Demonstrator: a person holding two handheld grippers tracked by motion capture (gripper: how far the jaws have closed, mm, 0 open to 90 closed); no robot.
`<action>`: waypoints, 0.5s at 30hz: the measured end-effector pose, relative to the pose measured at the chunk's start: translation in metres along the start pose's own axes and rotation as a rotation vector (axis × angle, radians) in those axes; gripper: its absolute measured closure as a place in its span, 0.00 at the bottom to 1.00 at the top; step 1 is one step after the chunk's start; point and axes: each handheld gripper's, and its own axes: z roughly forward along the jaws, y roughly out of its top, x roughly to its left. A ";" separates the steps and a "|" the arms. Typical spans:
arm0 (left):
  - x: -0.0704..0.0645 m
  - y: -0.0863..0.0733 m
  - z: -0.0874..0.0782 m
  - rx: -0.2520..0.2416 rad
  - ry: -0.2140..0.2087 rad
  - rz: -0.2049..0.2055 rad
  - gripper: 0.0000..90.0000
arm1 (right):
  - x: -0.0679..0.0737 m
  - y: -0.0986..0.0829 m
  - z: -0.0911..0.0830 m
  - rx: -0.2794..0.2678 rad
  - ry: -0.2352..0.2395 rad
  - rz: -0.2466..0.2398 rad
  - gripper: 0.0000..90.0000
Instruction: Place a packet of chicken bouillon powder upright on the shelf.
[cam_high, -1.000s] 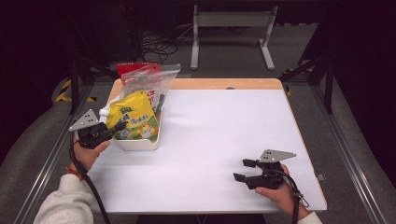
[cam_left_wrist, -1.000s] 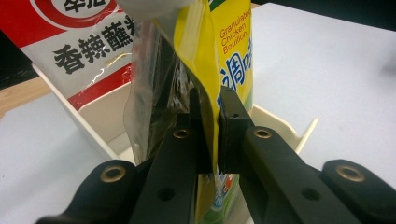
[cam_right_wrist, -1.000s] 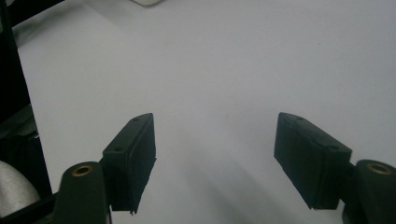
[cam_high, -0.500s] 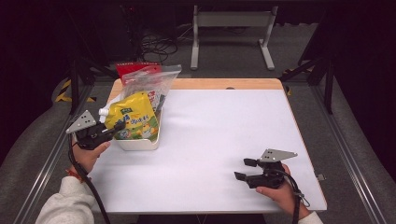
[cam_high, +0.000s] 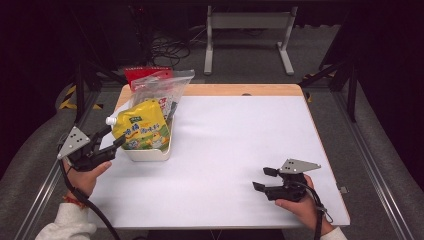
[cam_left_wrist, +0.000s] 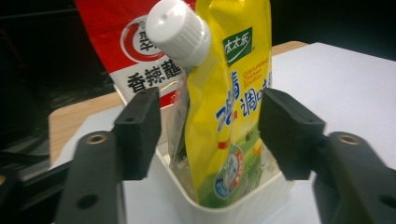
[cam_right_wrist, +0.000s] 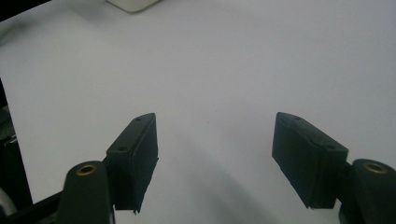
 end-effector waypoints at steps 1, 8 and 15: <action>-0.003 -0.001 -0.003 -0.003 0.008 0.003 0.39 | 0.000 0.000 -0.001 -0.003 -0.007 -0.004 0.34; -0.030 -0.007 -0.013 0.003 0.018 0.007 0.29 | 0.001 0.002 -0.003 -0.010 -0.038 -0.030 0.34; -0.051 -0.014 -0.013 0.025 -0.099 0.015 0.20 | -0.001 0.004 -0.004 -0.012 -0.077 -0.061 0.34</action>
